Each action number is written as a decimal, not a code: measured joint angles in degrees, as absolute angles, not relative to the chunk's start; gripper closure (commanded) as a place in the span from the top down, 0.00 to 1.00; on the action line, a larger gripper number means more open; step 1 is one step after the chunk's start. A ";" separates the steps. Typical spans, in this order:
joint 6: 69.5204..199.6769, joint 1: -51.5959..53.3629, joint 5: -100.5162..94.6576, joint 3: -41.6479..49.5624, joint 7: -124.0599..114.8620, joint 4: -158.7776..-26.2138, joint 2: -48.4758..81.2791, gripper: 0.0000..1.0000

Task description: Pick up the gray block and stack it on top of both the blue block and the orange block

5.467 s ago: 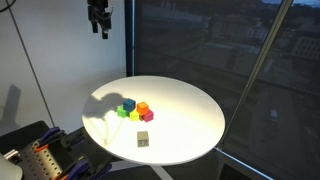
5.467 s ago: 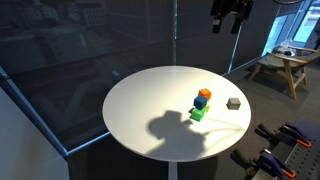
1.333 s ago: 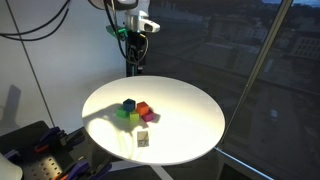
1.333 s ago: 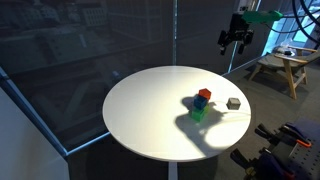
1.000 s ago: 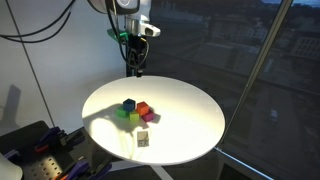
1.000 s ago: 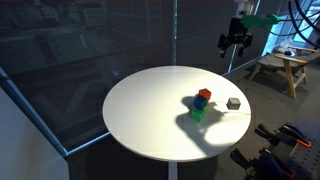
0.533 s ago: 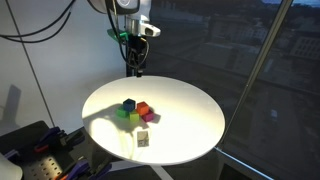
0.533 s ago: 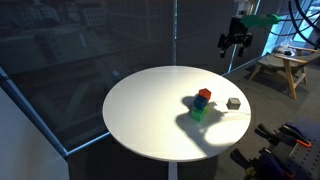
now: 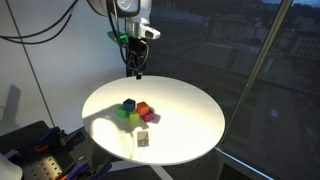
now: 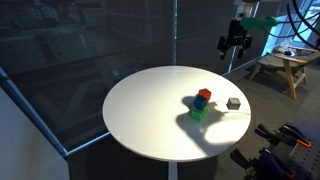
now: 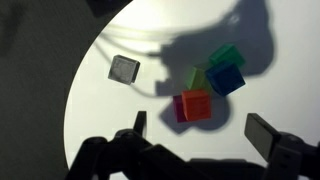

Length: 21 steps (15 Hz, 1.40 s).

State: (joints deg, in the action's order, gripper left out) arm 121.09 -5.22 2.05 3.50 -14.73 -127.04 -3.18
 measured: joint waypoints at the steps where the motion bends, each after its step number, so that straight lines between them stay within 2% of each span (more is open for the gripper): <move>1: 121.60 -5.23 2.05 3.54 -14.73 -127.18 -2.69 1.00; 21: 136.62 -6.34 1.81 7.97 -14.72 -131.68 5.68 1.00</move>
State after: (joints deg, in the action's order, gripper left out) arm 136.62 -6.34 1.81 7.97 -14.72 -131.68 5.68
